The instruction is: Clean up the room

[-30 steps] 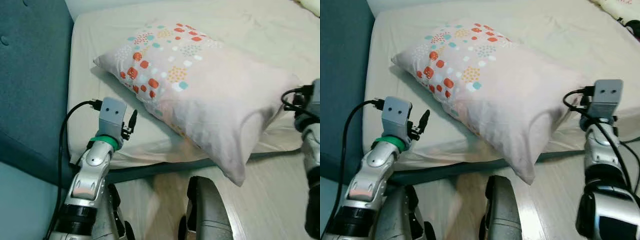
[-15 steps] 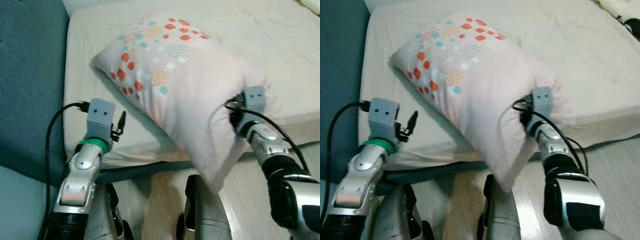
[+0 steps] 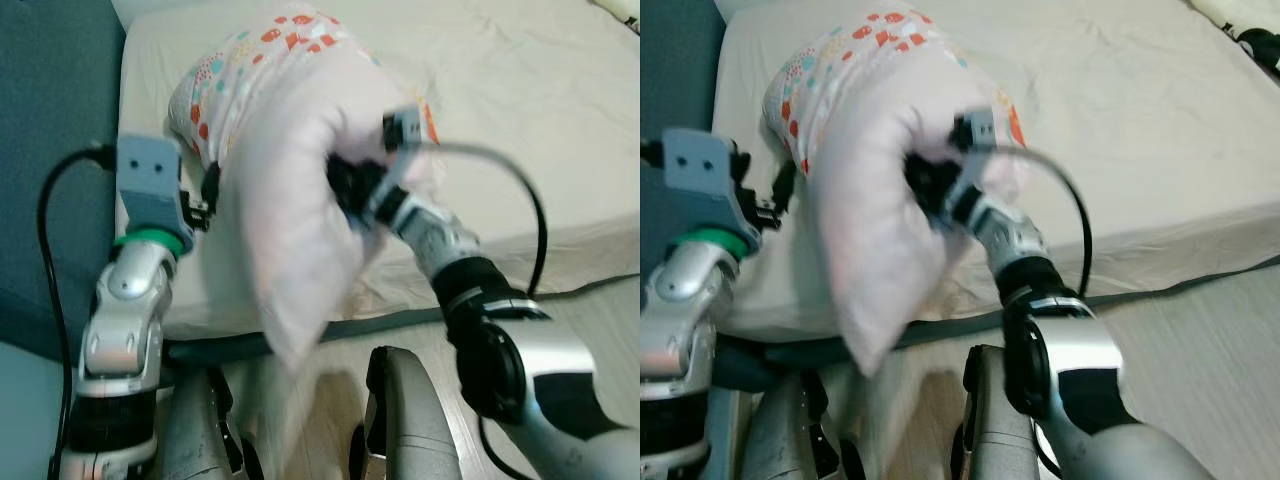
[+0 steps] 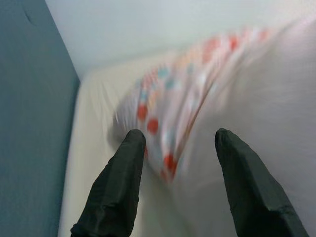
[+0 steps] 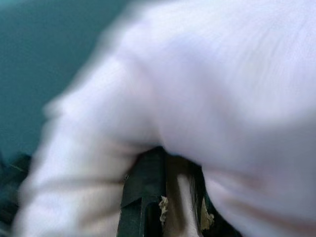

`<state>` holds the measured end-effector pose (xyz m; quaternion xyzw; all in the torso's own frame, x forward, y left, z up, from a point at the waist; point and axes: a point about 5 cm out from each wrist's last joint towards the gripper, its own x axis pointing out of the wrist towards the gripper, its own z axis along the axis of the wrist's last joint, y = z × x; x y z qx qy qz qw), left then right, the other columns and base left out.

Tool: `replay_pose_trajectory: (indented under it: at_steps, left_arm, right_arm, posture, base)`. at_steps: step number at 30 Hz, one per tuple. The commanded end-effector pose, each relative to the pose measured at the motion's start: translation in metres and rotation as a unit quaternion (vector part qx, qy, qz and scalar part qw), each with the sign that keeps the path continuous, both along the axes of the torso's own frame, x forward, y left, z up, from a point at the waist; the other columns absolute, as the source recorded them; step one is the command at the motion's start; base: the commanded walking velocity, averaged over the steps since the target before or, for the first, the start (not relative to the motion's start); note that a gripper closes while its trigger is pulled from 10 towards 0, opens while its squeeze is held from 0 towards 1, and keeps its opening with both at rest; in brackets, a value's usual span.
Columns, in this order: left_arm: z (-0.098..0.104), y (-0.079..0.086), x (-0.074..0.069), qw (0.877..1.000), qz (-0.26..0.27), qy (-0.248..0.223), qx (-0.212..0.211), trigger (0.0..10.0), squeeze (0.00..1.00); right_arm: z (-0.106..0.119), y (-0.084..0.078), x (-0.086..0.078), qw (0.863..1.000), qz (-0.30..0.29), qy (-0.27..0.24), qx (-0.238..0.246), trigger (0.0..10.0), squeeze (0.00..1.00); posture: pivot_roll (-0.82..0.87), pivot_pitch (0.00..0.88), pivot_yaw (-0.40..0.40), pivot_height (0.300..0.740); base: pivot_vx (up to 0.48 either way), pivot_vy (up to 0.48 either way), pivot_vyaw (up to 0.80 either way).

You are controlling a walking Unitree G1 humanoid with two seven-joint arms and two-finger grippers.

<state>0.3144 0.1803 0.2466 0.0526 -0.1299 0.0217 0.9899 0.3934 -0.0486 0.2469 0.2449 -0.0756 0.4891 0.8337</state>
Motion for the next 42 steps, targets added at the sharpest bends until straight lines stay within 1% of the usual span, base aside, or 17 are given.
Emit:
replay_pose_trajectory:
  at_steps: [1,4,8,10,13,15,16,19,21,25,27,29,30,32,35,40,42]
  left_arm:
    - [0.005,0.004,0.0,1.0,0.011,-0.004,-0.014,10.0,0.0]
    - [0.036,0.007,0.003,0.998,0.013,-0.052,-0.021,10.0,0.0]
    - [0.041,0.01,0.001,0.998,0.011,-0.059,-0.002,10.0,0.0]
    - [0.036,0.011,-0.002,0.998,0.002,-0.051,0.032,10.0,0.0]
    - [0.032,0.01,-0.003,0.998,-0.005,-0.045,0.051,10.0,0.0]
    - [0.019,0.006,-0.01,0.995,-0.053,-0.012,0.086,10.0,0.0]
    - [0.019,0.006,-0.01,0.995,-0.053,-0.012,0.086,10.0,0.0]
    - [-0.002,0.002,-0.023,0.986,-0.121,0.047,0.101,10.0,0.0]
    - [-0.013,0.001,-0.029,0.982,-0.147,0.077,0.094,10.0,0.0]
    - [-0.021,-0.003,-0.031,0.981,-0.154,0.096,0.072,10.0,0.0]
    - [-0.021,-0.003,-0.031,0.981,-0.154,0.096,0.072,10.0,0.0]
    - [-0.027,-0.006,-0.026,0.983,-0.14,0.105,0.059,10.0,0.0]
    - [-0.027,-0.006,-0.026,0.983,-0.14,0.105,0.059,10.0,0.0]
    - [-0.033,-0.005,-0.011,0.989,-0.082,0.117,0.045,10.0,0.0]
    - [-0.036,-0.002,-0.008,0.988,-0.063,0.13,0.049,10.0,0.0]
    - [-0.046,0.011,-0.007,0.986,-0.033,0.158,0.05,10.0,0.0]
    - [-0.051,0.014,-0.009,0.984,-0.029,0.169,0.042,10.0,0.0]
  right_arm:
    - [0.014,0.011,-0.004,0.998,0.04,-0.009,0.049,10.0,0.0]
    - [0.042,0.022,-0.008,0.991,0.083,-0.034,0.103,10.0,0.0]
    - [0.025,0.031,-0.014,0.991,0.105,-0.026,0.075,10.0,0.0]
    - [-0.016,0.041,-0.027,0.989,0.143,0.008,0.032,10.0,0.0]
    - [-0.04,0.046,-0.038,0.984,0.176,0.032,0.011,10.0,0.0]
    - [-0.11,0.04,-0.061,0.977,0.177,0.098,-0.072,10.0,0.0]
    - [-0.11,0.04,-0.061,0.977,0.177,0.098,-0.072,10.0,0.0]
    - [-0.187,0.002,-0.092,0.966,0.1,0.201,-0.128,10.0,0.0]
    - [-0.205,-0.025,-0.1,0.963,0.03,0.239,-0.121,10.0,0.0]
    - [-0.204,-0.055,-0.099,0.963,-0.062,0.244,-0.099,10.0,0.0]
    - [-0.204,-0.055,-0.099,0.963,-0.062,0.244,-0.099,10.0,0.0]
    - [-0.189,-0.084,-0.096,0.962,-0.141,0.214,-0.091,10.0,0.0]
    - [-0.189,-0.084,-0.096,0.962,-0.141,0.214,-0.091,10.0,0.0]
    - [-0.14,-0.127,-0.085,0.959,-0.24,0.116,-0.099,10.0,0.0]
    - [-0.124,-0.14,-0.082,0.955,-0.266,0.089,-0.099,10.0,0.0]
    - [-0.079,-0.161,-0.077,0.956,-0.289,0.032,-0.03,10.0,0.0]
    - [-0.062,-0.166,-0.079,0.958,-0.277,0.032,0.065,10.0,0.0]
  posture:
    - [0.08,0.144,0.049,0.518]
    - [0.08,0.139,0.05,0.518]
    - [0.08,0.141,0.048,0.518]
    - [0.08,0.144,0.049,0.518]
    - [0.08,0.144,0.049,0.518]
    - [0.08,0.147,0.04,0.518]
    - [0.08,0.147,0.04,0.518]
    - [0.08,0.154,0.033,0.518]
    - [0.08,0.158,0.038,0.518]
    - [0.06,0.158,0.048,0.518]
    - [0.06,0.158,0.048,0.518]
    - [0.03,0.156,0.063,0.518]
    - [0.03,0.156,0.063,0.518]
    - [0.02,0.152,0.073,0.518]
    - [0.02,0.152,0.073,0.518]
    - [0.02,0.144,0.069,0.518]
    - [0.02,0.138,0.066,0.518]
  base:
    - [0.0,0.0,0.0]
    - [0.0,0.0,0.0]
    - [0.0,0.0,0.0]
    - [0.0,0.0,0.0]
    - [0.0,0.0,0.0]
    - [0.0,0.0,0.0]
    - [0.0,0.0,0.0]
    - [0.0,0.0,0.0]
    - [0.0,0.0,0.0]
    - [0.0,0.0,0.0]
    - [0.0,0.0,0.0]
    - [0.0,0.0,0.0]
    - [0.0,0.0,0.0]
    - [0.0,0.0,0.0]
    - [0.0,0.0,0.0]
    - [0.0,0.0,0.0]
    - [0.0,0.0,0.0]
